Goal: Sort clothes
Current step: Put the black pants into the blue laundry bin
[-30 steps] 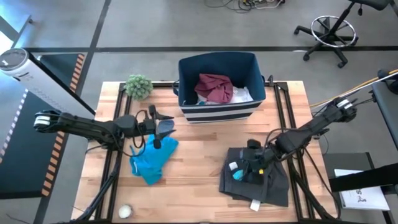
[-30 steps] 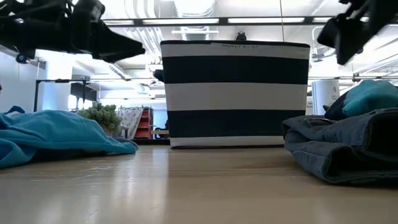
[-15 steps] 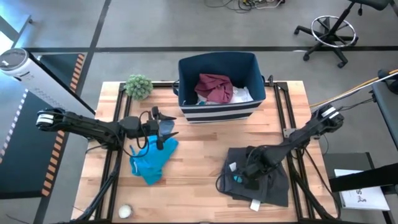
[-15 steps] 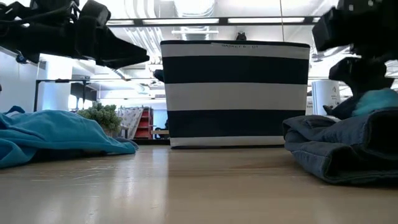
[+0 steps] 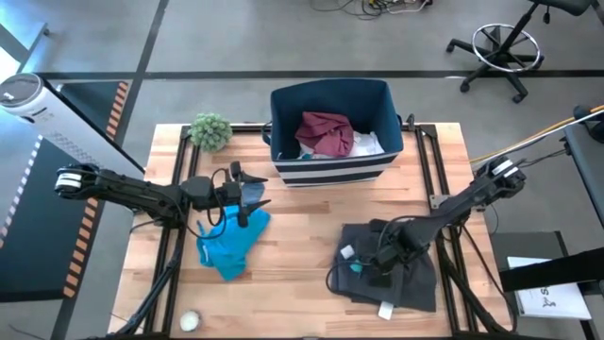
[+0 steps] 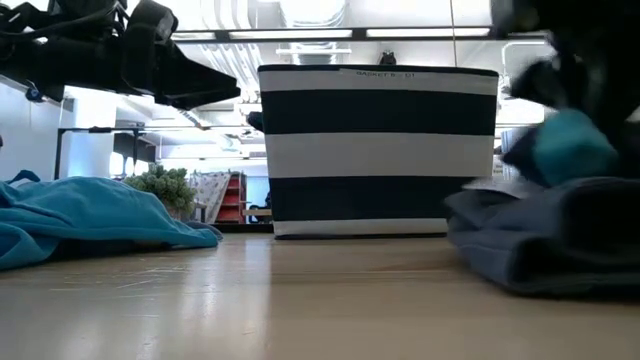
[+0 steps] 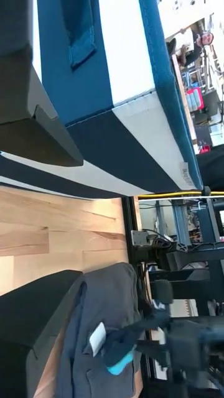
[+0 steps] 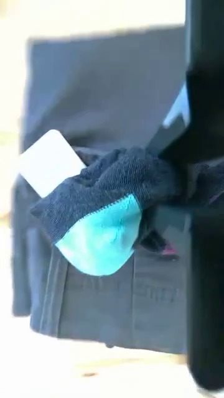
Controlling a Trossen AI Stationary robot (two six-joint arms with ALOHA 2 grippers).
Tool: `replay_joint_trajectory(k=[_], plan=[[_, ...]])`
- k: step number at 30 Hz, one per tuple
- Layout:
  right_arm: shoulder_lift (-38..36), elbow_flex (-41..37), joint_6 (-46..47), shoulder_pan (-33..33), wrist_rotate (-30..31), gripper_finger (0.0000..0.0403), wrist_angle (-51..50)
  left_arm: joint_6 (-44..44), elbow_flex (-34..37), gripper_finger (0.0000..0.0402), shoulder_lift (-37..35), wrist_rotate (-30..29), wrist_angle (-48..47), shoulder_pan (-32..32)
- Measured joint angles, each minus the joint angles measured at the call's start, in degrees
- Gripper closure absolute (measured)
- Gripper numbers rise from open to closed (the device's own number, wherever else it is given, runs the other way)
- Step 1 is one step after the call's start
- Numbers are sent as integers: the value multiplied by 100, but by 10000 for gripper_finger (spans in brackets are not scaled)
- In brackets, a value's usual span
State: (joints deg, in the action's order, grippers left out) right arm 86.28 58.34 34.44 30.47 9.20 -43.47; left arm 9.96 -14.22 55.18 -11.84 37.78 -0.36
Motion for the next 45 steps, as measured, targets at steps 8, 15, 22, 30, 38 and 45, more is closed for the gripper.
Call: replay_joint_trajectory(k=[8,15,22,30,38,45], plan=[[137,590,-1082,-565,759,360,494,10,0,129,2,46,-8,0],[391,1280,-1967,-1015,753,249,856,15,0,125,2,49,-7,0],[587,1794,-2203,-1166,738,125,215,4,0,122,2,49,-11,0],[546,1373,-2036,-1439,611,94,-591,4,0,132,2,49,-33,0],[324,165,-1773,-1847,252,104,-304,-5,0,125,2,80,-30,0],[303,-962,-1636,-2240,-647,102,1259,-21,0,125,2,84,-6,0]])
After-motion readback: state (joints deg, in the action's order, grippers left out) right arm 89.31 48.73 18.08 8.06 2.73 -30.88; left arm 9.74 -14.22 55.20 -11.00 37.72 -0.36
